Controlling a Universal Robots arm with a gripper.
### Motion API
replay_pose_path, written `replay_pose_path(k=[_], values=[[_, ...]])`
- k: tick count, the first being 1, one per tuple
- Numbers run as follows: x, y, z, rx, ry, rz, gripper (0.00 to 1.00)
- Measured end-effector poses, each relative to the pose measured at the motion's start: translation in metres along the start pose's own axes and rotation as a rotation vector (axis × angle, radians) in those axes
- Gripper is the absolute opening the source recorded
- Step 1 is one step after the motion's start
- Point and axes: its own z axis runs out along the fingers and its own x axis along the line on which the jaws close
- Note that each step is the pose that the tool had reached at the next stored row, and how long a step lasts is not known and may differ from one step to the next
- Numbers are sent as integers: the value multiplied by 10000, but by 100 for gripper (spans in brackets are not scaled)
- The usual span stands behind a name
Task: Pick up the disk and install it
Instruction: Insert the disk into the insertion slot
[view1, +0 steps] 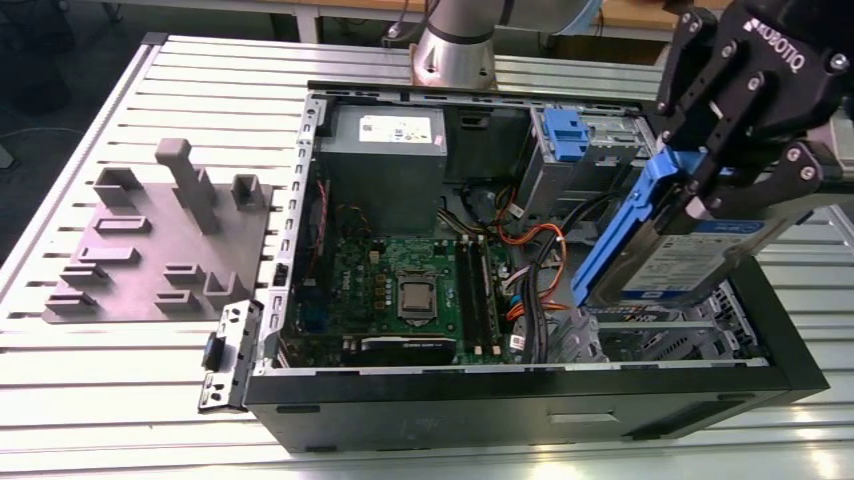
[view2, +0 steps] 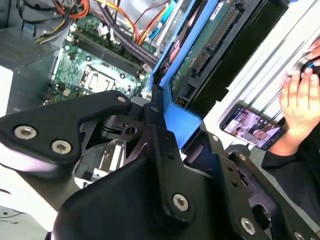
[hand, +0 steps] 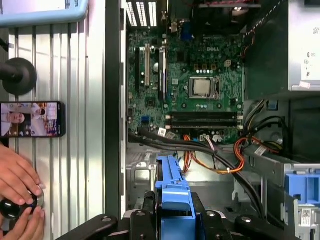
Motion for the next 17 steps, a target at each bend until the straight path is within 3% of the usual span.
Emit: replay_pose_path(k=[6,17], values=[[-1,-124,47,0,0,0,36],[-2,-199,135,0,1,2,36]])
